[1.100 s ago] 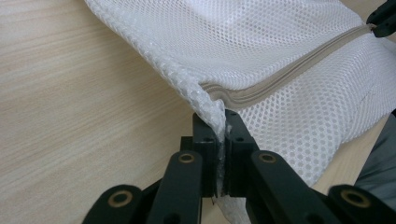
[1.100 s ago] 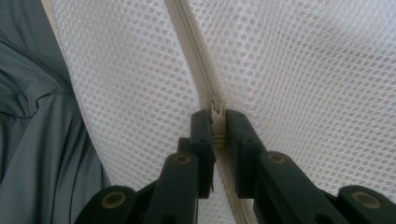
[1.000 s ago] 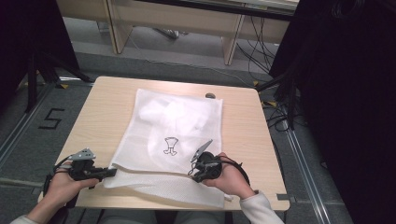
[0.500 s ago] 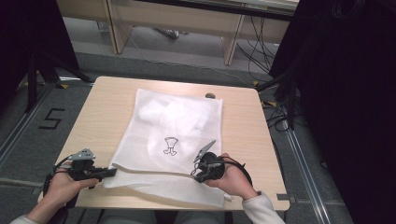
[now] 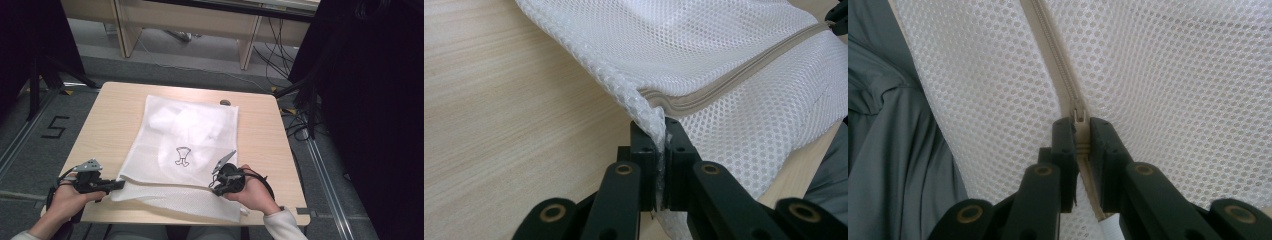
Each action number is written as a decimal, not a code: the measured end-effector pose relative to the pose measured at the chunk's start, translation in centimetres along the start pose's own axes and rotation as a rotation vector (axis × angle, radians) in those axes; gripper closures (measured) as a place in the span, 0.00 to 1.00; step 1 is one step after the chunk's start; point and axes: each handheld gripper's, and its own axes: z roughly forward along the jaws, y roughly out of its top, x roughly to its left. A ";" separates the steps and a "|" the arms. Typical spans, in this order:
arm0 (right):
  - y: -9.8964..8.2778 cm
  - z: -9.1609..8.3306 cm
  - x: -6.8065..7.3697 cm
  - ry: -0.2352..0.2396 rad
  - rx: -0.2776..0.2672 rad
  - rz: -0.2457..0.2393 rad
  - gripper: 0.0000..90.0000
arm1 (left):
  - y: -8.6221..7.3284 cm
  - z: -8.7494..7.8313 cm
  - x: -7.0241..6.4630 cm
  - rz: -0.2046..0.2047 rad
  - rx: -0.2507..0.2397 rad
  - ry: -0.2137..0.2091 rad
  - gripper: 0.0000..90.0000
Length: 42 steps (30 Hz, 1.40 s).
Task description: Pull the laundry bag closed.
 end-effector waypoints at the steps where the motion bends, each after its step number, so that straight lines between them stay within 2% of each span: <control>1: 0.0 0.0 0.0 0.002 -0.003 0.000 0.91 | 0.0 0.0 0.0 0.000 0.000 0.001 0.94; 12: 0.1 -0.1 -0.1 -0.027 0.031 -0.016 0.91 | 0.0 0.1 0.0 0.000 0.003 0.009 0.94; 21: 0.0 -0.1 -0.1 -0.017 0.046 -0.031 0.91 | 0.0 0.0 0.0 -0.006 0.000 0.006 0.94; 42: -2.9 -0.7 -1.4 -0.029 0.086 0.023 0.91 | -0.1 0.1 0.1 -0.006 0.010 0.008 0.94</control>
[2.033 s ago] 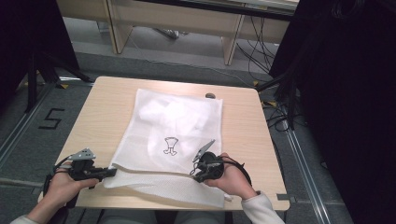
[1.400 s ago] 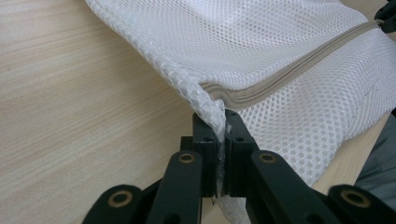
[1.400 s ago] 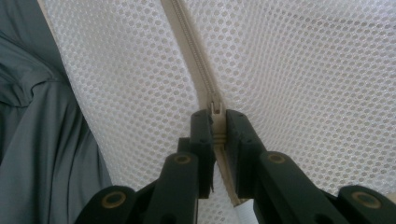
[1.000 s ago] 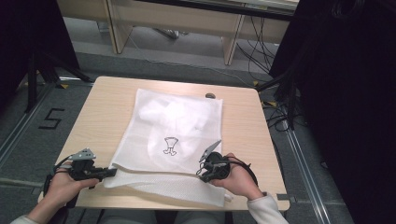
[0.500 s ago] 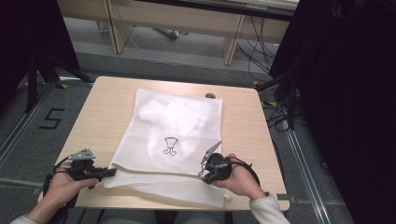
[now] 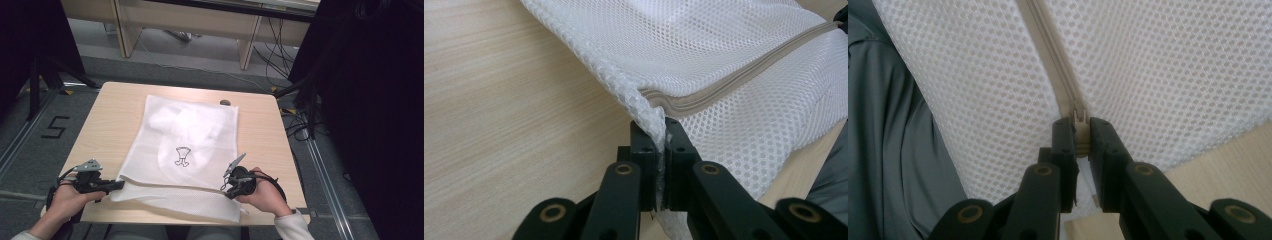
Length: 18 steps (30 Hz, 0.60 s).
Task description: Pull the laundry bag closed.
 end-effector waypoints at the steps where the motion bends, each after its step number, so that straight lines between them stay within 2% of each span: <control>1: -0.1 0.0 -0.1 -0.005 0.002 -0.004 0.91 | 0.0 0.0 0.0 -0.001 0.000 0.000 0.94; 13: -1.7 0.3 -0.7 -0.014 0.037 0.039 0.91 | 0.0 0.0 0.0 0.001 0.010 0.003 0.94; 18: -1.8 0.4 -0.8 -0.003 0.043 0.032 0.91 | -0.1 0.1 -0.1 -0.005 -0.003 0.007 0.94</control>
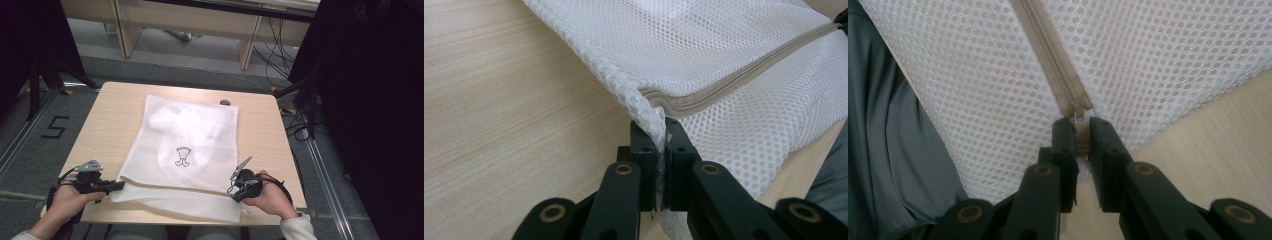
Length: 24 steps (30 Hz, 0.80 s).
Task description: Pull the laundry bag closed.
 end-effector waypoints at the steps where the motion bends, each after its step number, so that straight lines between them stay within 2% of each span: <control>1: 0.0 0.1 0.0 -0.002 0.000 0.005 0.91 | -0.1 0.0 0.0 0.002 -0.003 -0.001 0.94; 3: 0.0 0.2 0.0 -0.002 0.004 -0.003 0.91 | -0.1 0.0 0.1 0.011 0.028 -0.011 0.94; 5: 0.0 0.3 0.0 0.003 -0.004 -0.005 0.91 | -0.1 0.1 0.1 0.014 0.030 -0.018 0.93; 6: -0.1 0.2 0.0 0.007 -0.005 0.001 0.90 | -0.2 0.2 0.0 0.023 0.030 -0.005 0.92; 8: -0.2 0.2 0.0 -0.003 -0.015 0.016 0.85 | -0.2 0.2 0.0 0.041 0.055 -0.011 0.91; 10: -0.4 0.3 0.1 -0.008 -0.024 0.022 0.81 | -0.3 0.4 -0.2 0.036 0.034 -0.002 0.89; 12: -0.5 0.2 0.0 -0.018 -0.053 0.024 0.75 | -0.3 0.3 -0.2 0.046 0.050 -0.005 0.86; 13: -0.6 0.0 0.0 -0.032 -0.065 0.049 0.72 | -0.3 0.2 -0.2 0.054 0.067 0.001 0.84; 14: -0.7 -0.1 0.0 -0.036 -0.090 0.066 0.70 | -0.5 0.3 -0.3 0.062 0.052 0.010 0.81; 15: -0.7 -0.2 -0.1 -0.036 -0.107 0.077 0.66 | -0.4 0.2 -0.3 0.073 0.072 0.013 0.77; 18: -0.8 -0.2 -0.2 -0.070 -0.196 0.102 0.58 | -0.4 -0.3 -0.2 0.098 0.065 0.046 0.64; 19: -0.8 -0.3 -0.2 -0.073 -0.209 0.103 0.57 | -0.4 -0.4 -0.2 0.100 0.054 0.065 0.60; 21: -0.6 -0.2 -0.2 -0.106 -0.267 0.115 0.55 | -0.5 -0.6 -0.1 0.101 0.024 0.089 0.53; 22: -0.6 -0.2 -0.2 -0.107 -0.284 0.120 0.54 | -0.4 -1.0 0.1 0.118 0.022 0.098 0.51; 23: -0.4 0.0 -0.2 -0.130 -0.332 0.142 0.54 | -0.3 -1.1 0.1 0.121 0.011 0.105 0.48; 24: -0.4 -0.1 -0.2 -0.127 -0.338 0.147 0.53 | -0.3 -1.0 -0.1 0.099 -0.036 0.119 0.46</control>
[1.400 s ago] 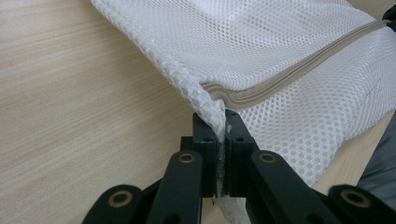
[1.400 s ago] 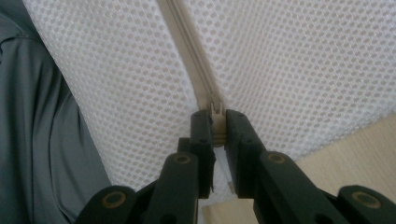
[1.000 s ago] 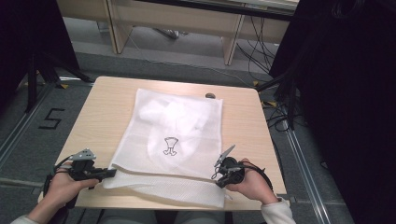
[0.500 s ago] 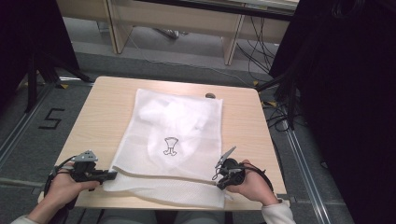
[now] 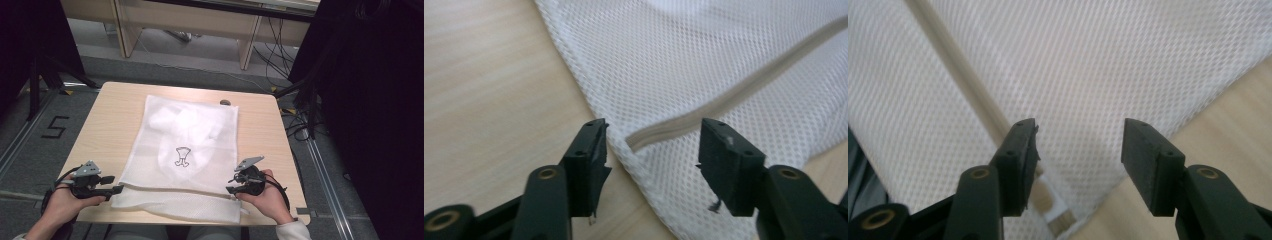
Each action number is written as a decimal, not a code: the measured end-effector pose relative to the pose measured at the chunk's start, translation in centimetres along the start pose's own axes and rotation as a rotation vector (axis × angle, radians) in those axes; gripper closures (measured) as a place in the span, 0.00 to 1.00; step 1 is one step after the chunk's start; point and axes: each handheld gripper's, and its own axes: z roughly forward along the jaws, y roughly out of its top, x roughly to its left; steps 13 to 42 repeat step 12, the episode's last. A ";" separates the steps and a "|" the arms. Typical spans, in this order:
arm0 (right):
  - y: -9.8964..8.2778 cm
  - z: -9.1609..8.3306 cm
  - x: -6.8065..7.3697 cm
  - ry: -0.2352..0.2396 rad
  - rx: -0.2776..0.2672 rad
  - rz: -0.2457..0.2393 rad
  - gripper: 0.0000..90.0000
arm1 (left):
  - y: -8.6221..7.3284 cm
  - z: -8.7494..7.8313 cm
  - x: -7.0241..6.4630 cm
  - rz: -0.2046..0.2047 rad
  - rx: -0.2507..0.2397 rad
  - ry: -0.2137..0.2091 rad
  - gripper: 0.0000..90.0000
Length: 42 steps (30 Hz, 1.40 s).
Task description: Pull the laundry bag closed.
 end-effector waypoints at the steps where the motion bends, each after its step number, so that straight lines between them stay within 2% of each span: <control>1: 0.0 0.1 -0.1 -0.010 -0.036 0.011 0.53 | 0.1 -0.1 0.0 0.002 -0.012 0.015 0.43; 2: 0.0 0.0 -0.1 -0.007 -0.031 0.030 0.53 | 0.1 -0.3 0.3 0.042 0.004 0.017 0.41; 3: -0.1 0.0 -0.1 -0.018 -0.049 0.042 0.53 | 0.1 -0.1 0.1 0.007 -0.033 0.018 0.38; 4: -0.2 0.1 -0.2 -0.019 -0.061 0.032 0.52 | 0.2 0.0 0.1 -0.003 -0.035 0.019 0.36; 5: -0.3 0.5 -0.2 -0.028 -0.090 0.035 0.52 | 0.2 0.0 0.1 -0.005 -0.033 0.031 0.34; 6: -0.2 0.4 -0.3 -0.031 -0.059 0.033 0.52 | 0.2 0.0 0.0 -0.006 -0.035 0.028 0.32; 7: -0.3 0.6 -0.4 -0.040 -0.079 0.035 0.52 | 0.2 0.0 0.1 0.011 -0.026 0.034 0.30; 8: -0.3 0.5 -0.5 -0.033 -0.077 0.042 0.51 | 0.3 0.1 -0.1 0.001 -0.036 0.024 0.29; 9: -0.4 0.7 -0.7 -0.041 -0.102 0.047 0.51 | 0.3 0.2 -0.1 0.001 -0.049 0.017 0.29; 11: -0.4 0.3 -0.9 -0.037 -0.076 0.071 0.51 | 0.4 0.2 -0.2 0.019 -0.048 0.018 0.29; 12: -0.5 0.6 -1.0 -0.037 -0.115 0.075 0.51 | 0.4 0.3 -0.2 0.022 -0.047 0.018 0.29; 42: -0.5 0.6 -1.0 -0.037 -0.115 0.075 0.51 | 0.4 0.3 -0.2 0.022 -0.047 0.018 0.29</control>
